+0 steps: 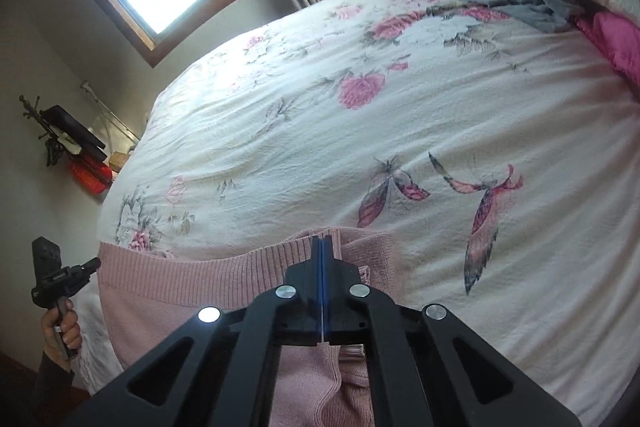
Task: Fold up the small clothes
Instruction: 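Fold the held edge over the sweater with both grippers and release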
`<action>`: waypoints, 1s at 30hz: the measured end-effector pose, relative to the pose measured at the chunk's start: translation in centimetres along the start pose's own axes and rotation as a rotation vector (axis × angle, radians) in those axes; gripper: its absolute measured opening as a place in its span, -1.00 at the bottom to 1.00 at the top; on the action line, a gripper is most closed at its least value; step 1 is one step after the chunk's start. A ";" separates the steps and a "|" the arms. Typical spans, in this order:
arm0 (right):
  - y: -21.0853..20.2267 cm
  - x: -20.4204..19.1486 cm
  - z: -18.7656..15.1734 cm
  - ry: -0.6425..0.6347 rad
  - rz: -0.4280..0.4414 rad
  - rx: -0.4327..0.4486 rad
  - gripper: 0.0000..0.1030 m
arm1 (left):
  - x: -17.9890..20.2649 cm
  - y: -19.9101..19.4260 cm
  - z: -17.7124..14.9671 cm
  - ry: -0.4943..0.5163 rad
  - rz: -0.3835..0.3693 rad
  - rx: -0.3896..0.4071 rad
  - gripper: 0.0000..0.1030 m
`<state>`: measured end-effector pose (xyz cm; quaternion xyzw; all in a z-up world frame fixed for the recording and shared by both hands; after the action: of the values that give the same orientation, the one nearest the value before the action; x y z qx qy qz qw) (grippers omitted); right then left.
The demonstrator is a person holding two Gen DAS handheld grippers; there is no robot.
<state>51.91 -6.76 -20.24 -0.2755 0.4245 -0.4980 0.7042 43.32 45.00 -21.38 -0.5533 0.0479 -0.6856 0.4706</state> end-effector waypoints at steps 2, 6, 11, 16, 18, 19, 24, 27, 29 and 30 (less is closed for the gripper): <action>2.2 0.4 -0.7 0.001 -0.013 -0.054 -0.90 | -2.0 1.6 -0.3 -0.037 0.027 -0.029 -0.93; 5.9 -0.2 -2.4 -0.042 -0.024 -0.148 -0.52 | -4.6 2.2 -1.2 -0.098 0.013 -0.028 -0.93; 9.9 -0.8 -3.0 -0.059 -0.069 -0.189 -0.38 | -6.0 1.8 -1.5 -0.120 0.009 -0.027 -0.93; 11.3 -1.6 -3.2 -0.080 -0.083 -0.199 -0.78 | -5.3 1.5 -1.5 -0.099 -0.003 -0.026 -0.93; 10.2 -2.0 -3.0 -0.100 -0.089 -0.160 -0.82 | -4.6 1.3 -1.3 -0.089 -0.019 -0.017 -0.93; 9.5 -2.1 -2.7 -0.103 -0.085 -0.143 -0.83 | -4.2 1.3 -1.0 -0.080 -0.025 -0.013 -0.93; 5.8 -2.1 -0.1 -0.088 -0.081 -0.047 -0.85 | -1.9 0.9 0.9 -0.050 -0.071 0.026 -0.93; 4.7 -2.0 2.1 -0.059 -0.085 -0.006 -0.85 | -1.3 1.5 2.4 -0.044 -0.064 0.035 -0.93; 5.0 -2.1 3.1 -0.048 -0.086 -0.012 -0.85 | -1.8 2.4 3.3 -0.057 -0.050 0.027 -0.93; 5.5 -2.1 3.2 -0.049 -0.093 -0.022 -0.85 | -2.2 3.0 3.6 -0.068 -0.038 0.020 -0.93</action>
<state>56.99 -3.01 -22.44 -0.3148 0.3991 -0.5187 0.6875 47.81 46.54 -23.33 -0.5725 0.0144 -0.6757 0.4642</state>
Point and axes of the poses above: each gripper's, at about its wrist camera, not at the fingertips, and y roughly the way its jaws point, x to its right, z to its top, the point moved 7 cm from there along y, roughly the way its jaws point, and after that the axes turned 9 degrees about -z, right-handed, at the moved point
